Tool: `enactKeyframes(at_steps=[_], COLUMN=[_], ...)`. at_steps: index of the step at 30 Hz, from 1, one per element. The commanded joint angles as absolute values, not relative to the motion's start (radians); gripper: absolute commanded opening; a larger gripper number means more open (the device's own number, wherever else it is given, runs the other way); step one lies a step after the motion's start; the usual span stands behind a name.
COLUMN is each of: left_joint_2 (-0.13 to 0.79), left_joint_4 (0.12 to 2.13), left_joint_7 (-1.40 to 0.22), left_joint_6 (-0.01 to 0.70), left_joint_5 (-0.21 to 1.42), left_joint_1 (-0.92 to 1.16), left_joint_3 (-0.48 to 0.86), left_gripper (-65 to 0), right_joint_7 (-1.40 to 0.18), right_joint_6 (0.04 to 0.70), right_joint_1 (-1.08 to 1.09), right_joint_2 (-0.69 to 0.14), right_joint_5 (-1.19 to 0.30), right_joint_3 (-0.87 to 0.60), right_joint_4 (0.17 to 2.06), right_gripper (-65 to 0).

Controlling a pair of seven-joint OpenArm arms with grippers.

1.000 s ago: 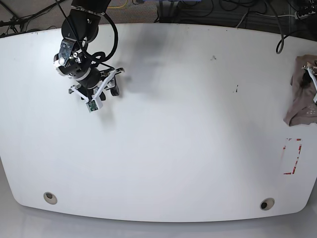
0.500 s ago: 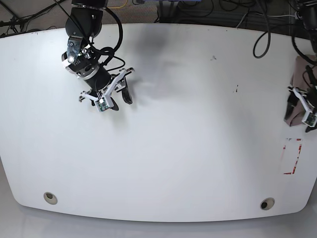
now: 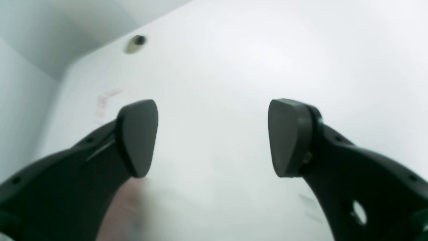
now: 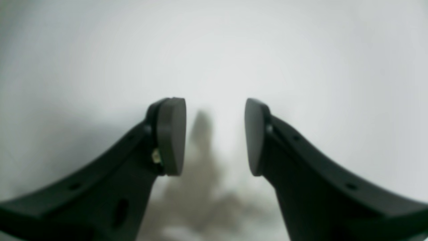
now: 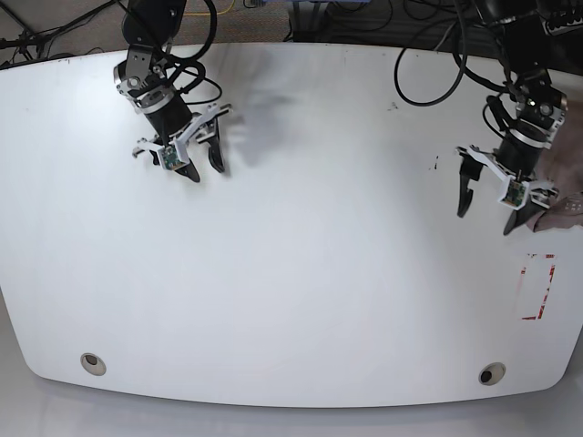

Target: Fold the T-shirt properly

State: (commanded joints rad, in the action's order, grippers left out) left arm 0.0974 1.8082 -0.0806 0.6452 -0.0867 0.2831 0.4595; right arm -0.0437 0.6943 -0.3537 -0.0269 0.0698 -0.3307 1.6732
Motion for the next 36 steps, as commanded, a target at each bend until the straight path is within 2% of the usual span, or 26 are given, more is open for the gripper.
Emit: enactKeyframes(at_steps=[7,14,19,25,32,36], left_joint_2=[-0.027,-0.122,-0.139,-0.153,-0.143,-0.134], left_joint_4=[1.933,1.991,1.989,1.982,1.960,1.913], left_joint_7=[-0.084,-0.081,-0.079,-0.084,-0.085,-0.085], left_joint_6=[0.647,0.647,0.647,0.650,0.697,0.698], left_joint_5=[-0.084,-0.081,-0.079,-0.079,-0.082,-0.082], left_joint_1=[0.490,0.711,0.826,0.943,1.033,1.063], left_joint_3=[0.458,0.458,0.458,0.450,0.433,0.432], left_gripper=[-17.8,-17.9,-19.7,-29.7,-31.0,-31.1], right_joint_7=[-0.007,-0.004,-0.004,-0.004,-0.004,-0.004], right_joint_6=[0.696,0.696,0.696,0.698,0.697,0.698], right_joint_1=[-0.478,-0.621,-0.720,-0.834,-0.951,-1.003], right_joint_2=[-0.028,-0.070,-0.071,-0.064,-0.062,-0.059], right_joint_5=[-0.038,-0.111,-0.137,-0.191,-0.213,-0.214], right_joint_3=[-0.357,-0.387,-0.404,-0.424,-0.423,-0.415], right_joint_4=[1.675,1.732,1.771,1.785,1.781,1.758], right_gripper=[-38.2,-38.2,-38.2,-38.2,-38.2,-38.2])
